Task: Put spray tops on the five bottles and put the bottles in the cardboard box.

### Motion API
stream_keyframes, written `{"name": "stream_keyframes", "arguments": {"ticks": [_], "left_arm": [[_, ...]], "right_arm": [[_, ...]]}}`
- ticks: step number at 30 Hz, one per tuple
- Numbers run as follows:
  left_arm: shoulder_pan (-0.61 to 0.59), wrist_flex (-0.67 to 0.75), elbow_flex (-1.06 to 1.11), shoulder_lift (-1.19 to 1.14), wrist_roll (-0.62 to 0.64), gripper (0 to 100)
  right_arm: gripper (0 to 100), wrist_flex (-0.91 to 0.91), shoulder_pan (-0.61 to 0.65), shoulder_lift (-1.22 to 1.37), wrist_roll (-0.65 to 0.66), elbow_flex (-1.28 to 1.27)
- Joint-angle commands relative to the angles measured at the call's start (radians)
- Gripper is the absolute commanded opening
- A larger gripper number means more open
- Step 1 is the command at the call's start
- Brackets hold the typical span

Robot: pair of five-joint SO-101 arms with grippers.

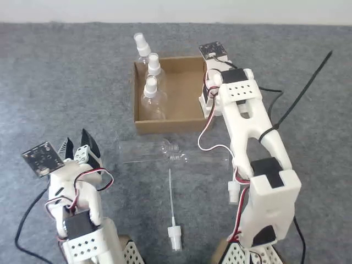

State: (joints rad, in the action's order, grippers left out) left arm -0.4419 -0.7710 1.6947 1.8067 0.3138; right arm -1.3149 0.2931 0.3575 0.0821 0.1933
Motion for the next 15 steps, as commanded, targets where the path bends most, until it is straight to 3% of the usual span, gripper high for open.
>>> {"name": "stream_keyframes", "arguments": {"ticks": [1, 15], "left_arm": [[-0.002, -0.005, -0.01, 0.017, -0.006, 14], [-0.002, -0.005, -0.01, 0.017, -0.006, 14]], "right_arm": [[16.5, -0.051, 0.018, -0.117, -0.011, 0.06], [16.7, -0.239, 0.031, -0.352, 0.052, 0.058]]}}
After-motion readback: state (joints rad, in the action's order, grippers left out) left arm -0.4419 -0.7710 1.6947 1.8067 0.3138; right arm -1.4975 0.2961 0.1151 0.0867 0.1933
